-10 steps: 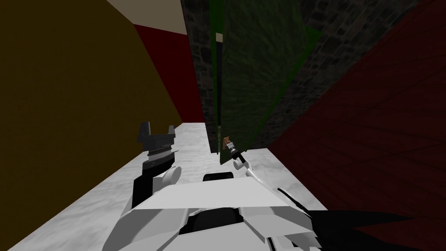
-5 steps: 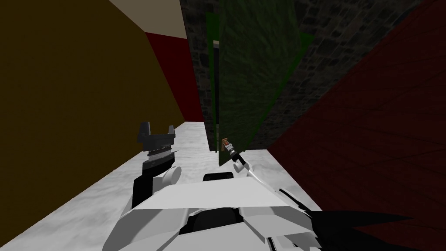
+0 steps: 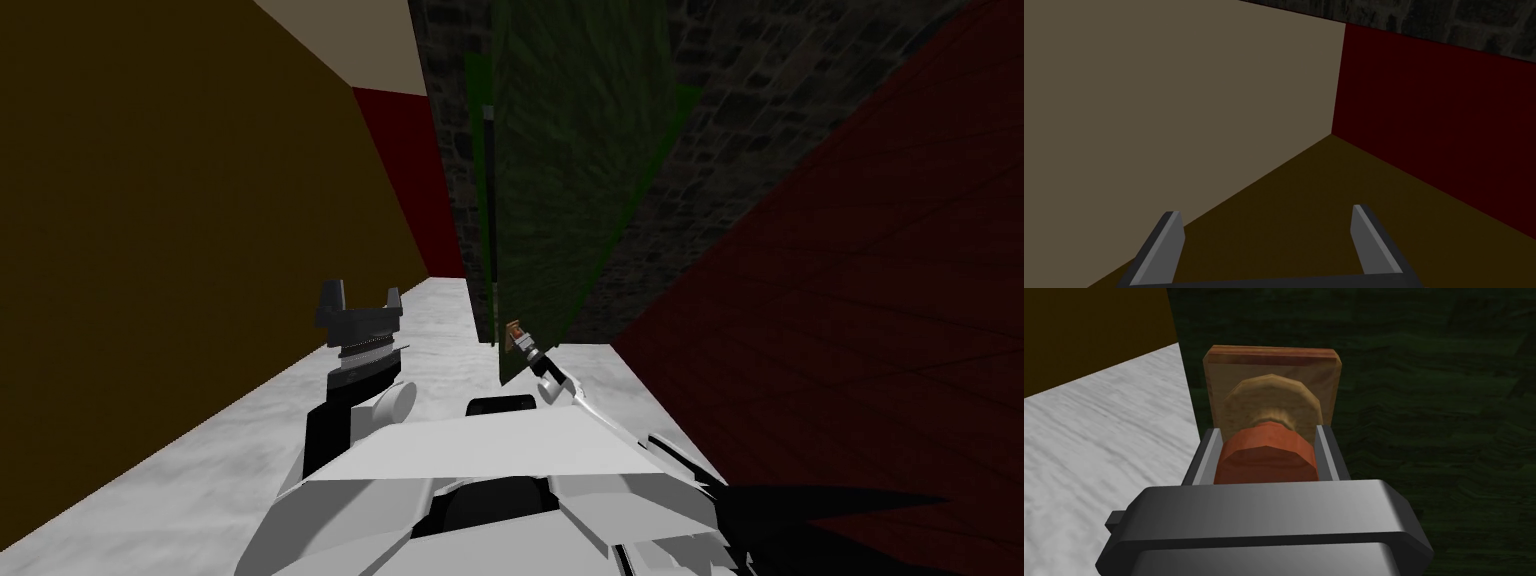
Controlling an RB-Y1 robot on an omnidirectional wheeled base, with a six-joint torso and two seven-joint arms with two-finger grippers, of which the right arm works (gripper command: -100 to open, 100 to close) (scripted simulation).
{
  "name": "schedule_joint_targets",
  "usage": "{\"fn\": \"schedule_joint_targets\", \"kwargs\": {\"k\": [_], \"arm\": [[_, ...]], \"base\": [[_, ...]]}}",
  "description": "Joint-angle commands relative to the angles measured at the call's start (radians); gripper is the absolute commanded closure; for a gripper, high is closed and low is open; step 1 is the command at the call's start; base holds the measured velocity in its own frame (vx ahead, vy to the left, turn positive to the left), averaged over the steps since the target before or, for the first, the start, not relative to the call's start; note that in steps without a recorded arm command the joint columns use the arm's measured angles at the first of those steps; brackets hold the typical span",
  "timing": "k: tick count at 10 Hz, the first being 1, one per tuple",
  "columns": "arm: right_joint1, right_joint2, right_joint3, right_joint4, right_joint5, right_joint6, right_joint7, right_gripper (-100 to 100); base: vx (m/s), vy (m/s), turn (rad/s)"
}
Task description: Push the door open
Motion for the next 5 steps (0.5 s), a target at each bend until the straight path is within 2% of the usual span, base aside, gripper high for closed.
{"fn": "schedule_joint_targets", "kwargs": {"k": [1, 5], "arm": [[-0.003, -0.025, 0.008, -0.016, 0.004, -0.020, -0.015, 100], [0.006, -0.072, 0.067, -0.056, 0.018, -0.038, -0.050, 100]], "base": [[-0.108, -0.166, 0.063], [-0.113, -0.164, 0.072]]}}
